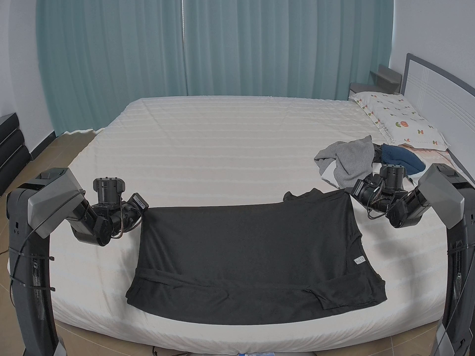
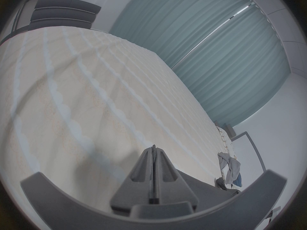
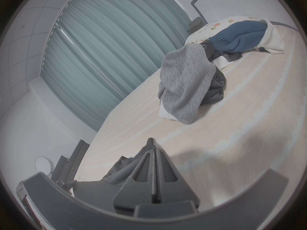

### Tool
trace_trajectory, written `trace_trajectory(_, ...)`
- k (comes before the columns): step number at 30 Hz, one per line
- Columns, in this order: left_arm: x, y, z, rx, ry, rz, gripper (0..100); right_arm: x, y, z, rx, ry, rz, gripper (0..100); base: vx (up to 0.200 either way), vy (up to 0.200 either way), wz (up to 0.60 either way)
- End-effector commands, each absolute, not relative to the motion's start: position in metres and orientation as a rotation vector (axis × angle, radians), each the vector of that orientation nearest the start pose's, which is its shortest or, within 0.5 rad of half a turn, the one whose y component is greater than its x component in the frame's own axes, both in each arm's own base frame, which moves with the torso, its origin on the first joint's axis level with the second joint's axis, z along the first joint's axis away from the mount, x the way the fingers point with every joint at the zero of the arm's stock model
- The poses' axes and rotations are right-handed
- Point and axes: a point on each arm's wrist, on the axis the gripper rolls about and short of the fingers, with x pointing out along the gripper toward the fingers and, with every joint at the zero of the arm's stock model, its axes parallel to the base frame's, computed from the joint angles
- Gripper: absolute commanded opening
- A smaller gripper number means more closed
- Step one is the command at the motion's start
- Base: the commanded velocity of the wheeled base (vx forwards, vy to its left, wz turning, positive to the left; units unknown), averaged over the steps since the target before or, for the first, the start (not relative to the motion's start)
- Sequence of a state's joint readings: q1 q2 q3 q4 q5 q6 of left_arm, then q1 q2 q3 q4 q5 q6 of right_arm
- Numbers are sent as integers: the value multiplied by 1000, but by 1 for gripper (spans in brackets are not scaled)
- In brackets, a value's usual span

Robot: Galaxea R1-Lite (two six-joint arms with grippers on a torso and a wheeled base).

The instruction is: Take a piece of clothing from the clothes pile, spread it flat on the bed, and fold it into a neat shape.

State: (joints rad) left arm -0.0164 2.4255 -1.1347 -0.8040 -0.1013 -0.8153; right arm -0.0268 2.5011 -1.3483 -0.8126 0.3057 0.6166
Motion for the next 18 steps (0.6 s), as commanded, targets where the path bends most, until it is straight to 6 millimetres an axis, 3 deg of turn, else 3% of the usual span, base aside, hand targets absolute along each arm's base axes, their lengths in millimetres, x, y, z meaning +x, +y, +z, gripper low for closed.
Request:
trace_trajectory(1,436,-9,6,-820,497,87,0,469,-8,22,675,413,159,0,0,0,0)
trace_trajectory(10,431,-9,19,-817,482,74,0,457,-12,24,673,418,157,0,0,0,0)
trace_trajectory(18,423,-6,12,-747,500,73,0,453,-12,18,678,450,158,0,0,0,0)
